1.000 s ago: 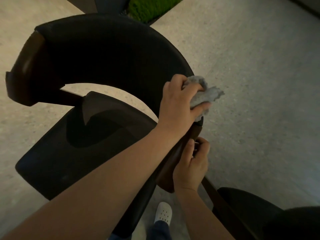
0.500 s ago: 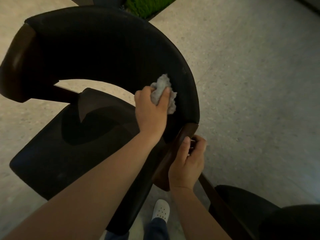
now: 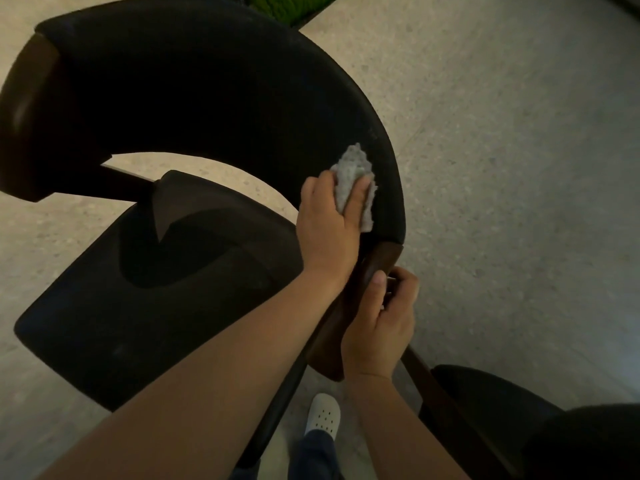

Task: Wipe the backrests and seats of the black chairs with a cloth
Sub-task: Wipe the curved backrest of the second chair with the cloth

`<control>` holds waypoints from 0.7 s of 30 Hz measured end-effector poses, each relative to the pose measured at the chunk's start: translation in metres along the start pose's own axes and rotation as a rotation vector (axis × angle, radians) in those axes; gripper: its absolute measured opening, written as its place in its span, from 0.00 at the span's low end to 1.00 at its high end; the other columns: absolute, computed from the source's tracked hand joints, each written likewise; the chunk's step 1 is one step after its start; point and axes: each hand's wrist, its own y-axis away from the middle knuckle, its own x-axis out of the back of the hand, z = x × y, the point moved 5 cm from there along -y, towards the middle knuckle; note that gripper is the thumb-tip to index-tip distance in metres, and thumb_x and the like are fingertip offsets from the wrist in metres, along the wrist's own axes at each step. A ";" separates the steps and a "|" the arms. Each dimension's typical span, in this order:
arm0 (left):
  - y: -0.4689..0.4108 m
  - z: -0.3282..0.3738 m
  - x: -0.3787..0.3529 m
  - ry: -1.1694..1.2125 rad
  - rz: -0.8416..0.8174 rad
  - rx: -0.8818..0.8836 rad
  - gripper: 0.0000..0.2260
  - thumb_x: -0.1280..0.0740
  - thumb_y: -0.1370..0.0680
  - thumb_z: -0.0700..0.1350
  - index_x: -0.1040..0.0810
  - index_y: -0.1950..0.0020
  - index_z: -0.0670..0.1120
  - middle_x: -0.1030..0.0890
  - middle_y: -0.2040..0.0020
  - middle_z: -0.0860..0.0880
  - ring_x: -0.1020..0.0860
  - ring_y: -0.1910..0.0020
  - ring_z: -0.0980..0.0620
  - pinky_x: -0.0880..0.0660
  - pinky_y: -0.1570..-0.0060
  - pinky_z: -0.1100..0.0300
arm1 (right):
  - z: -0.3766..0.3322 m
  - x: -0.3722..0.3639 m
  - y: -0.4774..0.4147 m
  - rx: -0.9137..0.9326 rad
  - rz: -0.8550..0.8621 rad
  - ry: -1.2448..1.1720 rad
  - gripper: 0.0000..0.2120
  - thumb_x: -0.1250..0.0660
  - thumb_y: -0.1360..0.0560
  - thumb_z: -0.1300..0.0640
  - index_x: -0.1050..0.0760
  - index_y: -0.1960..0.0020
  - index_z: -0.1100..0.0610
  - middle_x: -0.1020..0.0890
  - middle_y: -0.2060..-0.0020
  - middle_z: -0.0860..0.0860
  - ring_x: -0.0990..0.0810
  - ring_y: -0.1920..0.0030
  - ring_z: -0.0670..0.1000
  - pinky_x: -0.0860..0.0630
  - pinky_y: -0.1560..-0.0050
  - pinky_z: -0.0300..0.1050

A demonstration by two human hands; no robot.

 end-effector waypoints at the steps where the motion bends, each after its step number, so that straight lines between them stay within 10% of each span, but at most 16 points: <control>1: 0.000 -0.007 0.000 0.006 -0.005 0.043 0.13 0.39 0.20 0.58 0.28 0.44 0.51 0.29 0.51 0.56 0.27 0.56 0.62 0.30 0.56 0.70 | 0.001 0.000 0.000 0.000 0.001 -0.002 0.21 0.50 0.23 0.38 0.31 0.44 0.52 0.23 0.61 0.43 0.23 0.60 0.40 0.30 0.63 0.28; 8: 0.005 -0.081 0.012 -0.123 -0.124 0.358 0.19 0.44 0.19 0.62 0.26 0.41 0.49 0.23 0.46 0.48 0.22 0.53 0.55 0.22 0.49 0.52 | -0.001 0.001 0.001 -0.006 -0.006 0.010 0.16 0.50 0.23 0.37 0.34 0.44 0.46 0.24 0.61 0.41 0.23 0.60 0.40 0.31 0.64 0.30; 14: 0.017 -0.059 0.007 -0.012 -0.107 0.295 0.10 0.43 0.17 0.54 0.36 0.40 0.52 0.31 0.42 0.48 0.26 0.49 0.54 0.28 0.55 0.63 | -0.001 0.001 0.000 -0.003 -0.005 0.001 0.16 0.50 0.23 0.38 0.34 0.45 0.46 0.24 0.60 0.41 0.23 0.59 0.40 0.30 0.63 0.30; 21: 0.013 -0.111 0.009 0.028 -0.234 0.734 0.16 0.42 0.17 0.53 0.35 0.33 0.47 0.30 0.36 0.43 0.26 0.51 0.53 0.29 0.58 0.60 | -0.002 0.001 0.001 0.000 -0.011 -0.006 0.15 0.50 0.23 0.38 0.34 0.44 0.46 0.25 0.61 0.42 0.23 0.60 0.40 0.29 0.63 0.28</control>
